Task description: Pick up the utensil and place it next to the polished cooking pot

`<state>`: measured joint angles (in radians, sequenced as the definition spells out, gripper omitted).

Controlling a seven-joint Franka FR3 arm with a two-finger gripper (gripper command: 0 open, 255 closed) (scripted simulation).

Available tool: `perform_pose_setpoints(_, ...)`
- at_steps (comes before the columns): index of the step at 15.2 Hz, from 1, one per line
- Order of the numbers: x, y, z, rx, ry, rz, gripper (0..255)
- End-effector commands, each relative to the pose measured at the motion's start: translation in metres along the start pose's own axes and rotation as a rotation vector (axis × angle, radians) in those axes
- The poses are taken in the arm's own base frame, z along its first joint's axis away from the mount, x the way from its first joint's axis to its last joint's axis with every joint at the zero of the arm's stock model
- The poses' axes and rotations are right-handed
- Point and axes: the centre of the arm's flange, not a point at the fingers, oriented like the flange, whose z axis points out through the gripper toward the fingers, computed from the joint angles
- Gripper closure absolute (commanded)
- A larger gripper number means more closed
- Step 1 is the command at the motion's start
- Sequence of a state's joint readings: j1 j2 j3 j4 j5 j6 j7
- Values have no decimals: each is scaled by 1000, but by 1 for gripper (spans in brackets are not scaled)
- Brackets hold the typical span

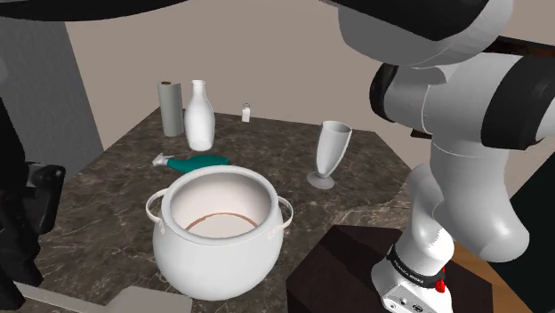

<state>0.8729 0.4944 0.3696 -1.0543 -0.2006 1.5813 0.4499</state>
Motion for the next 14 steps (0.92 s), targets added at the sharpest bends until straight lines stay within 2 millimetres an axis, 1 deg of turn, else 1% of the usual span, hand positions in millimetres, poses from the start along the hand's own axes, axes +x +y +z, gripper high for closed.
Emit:
perform_pose_setpoints(1, 6, -28, 0, -1, 0, 2, 255)
perform_pose_setpoints(3, 12, -51, 0, -1, 0, 2, 255)
perform_pose_setpoints(14, 8, -51, 58, -1, 0, 2, 255)
